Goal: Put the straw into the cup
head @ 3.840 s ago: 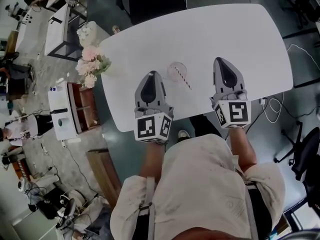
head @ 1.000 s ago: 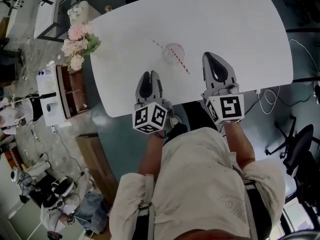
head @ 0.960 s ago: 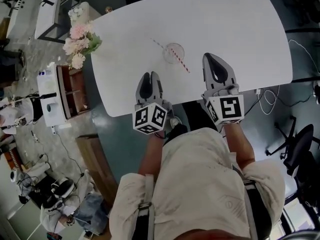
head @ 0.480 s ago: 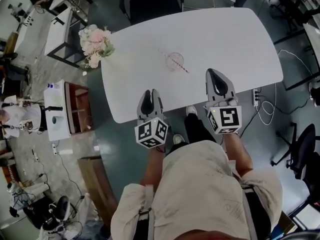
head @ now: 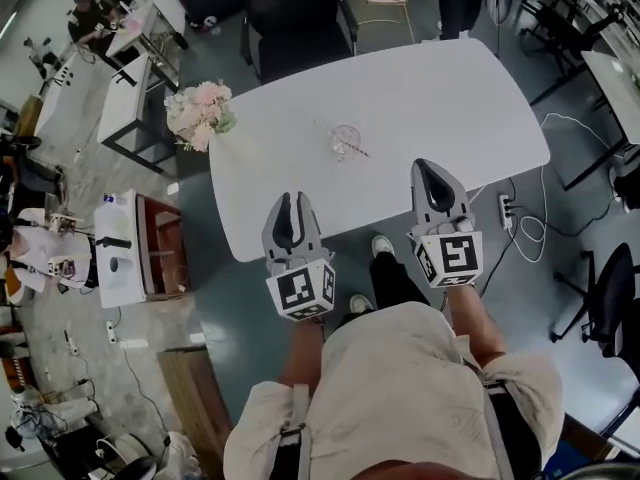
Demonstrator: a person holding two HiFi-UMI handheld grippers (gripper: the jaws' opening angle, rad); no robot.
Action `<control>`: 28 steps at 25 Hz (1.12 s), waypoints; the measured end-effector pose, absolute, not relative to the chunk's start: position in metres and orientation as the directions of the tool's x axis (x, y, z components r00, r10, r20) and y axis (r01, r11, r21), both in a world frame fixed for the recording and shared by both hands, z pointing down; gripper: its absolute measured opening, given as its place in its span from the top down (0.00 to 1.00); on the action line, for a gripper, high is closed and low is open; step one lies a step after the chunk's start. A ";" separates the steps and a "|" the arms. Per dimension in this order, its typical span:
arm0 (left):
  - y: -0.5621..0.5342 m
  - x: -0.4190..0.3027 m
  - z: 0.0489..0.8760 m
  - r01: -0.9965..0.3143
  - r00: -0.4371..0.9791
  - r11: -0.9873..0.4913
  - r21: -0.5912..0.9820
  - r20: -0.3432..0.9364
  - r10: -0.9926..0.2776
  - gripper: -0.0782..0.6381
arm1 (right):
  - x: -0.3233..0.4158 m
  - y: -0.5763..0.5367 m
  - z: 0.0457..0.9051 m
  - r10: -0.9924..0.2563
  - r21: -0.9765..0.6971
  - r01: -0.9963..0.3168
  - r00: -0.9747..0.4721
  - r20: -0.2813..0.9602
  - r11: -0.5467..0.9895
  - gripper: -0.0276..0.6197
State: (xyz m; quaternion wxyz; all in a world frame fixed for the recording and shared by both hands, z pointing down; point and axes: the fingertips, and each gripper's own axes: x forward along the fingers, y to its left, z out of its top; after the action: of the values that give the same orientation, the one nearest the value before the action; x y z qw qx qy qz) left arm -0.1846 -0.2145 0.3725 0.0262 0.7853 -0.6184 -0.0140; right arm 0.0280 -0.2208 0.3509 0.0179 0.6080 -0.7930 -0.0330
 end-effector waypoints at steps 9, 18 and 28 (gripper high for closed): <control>-0.182 -0.166 0.332 -0.957 0.280 -0.271 -0.100 -0.092 -0.956 0.78 | 0.036 -0.191 0.324 -0.963 0.076 -0.968 -0.247 -0.107 0.239 0.95; -0.168 -0.160 0.315 -0.954 0.288 -0.272 -0.127 -0.135 -0.948 0.88 | 0.034 -0.178 0.317 -0.955 0.084 -0.963 -0.265 -0.134 0.255 0.95; -0.168 -0.160 0.318 -0.951 0.296 -0.281 -0.126 -0.128 -0.946 0.88 | 0.031 -0.181 0.316 -0.950 0.113 -0.957 -0.281 -0.135 0.267 0.95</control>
State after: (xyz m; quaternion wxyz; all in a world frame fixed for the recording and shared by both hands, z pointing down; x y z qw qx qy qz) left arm -0.1596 -0.1675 0.3180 -0.0888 0.8002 -0.5930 -0.0140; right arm 0.0311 -0.1806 0.3160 -0.0202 0.5991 -0.7958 -0.0860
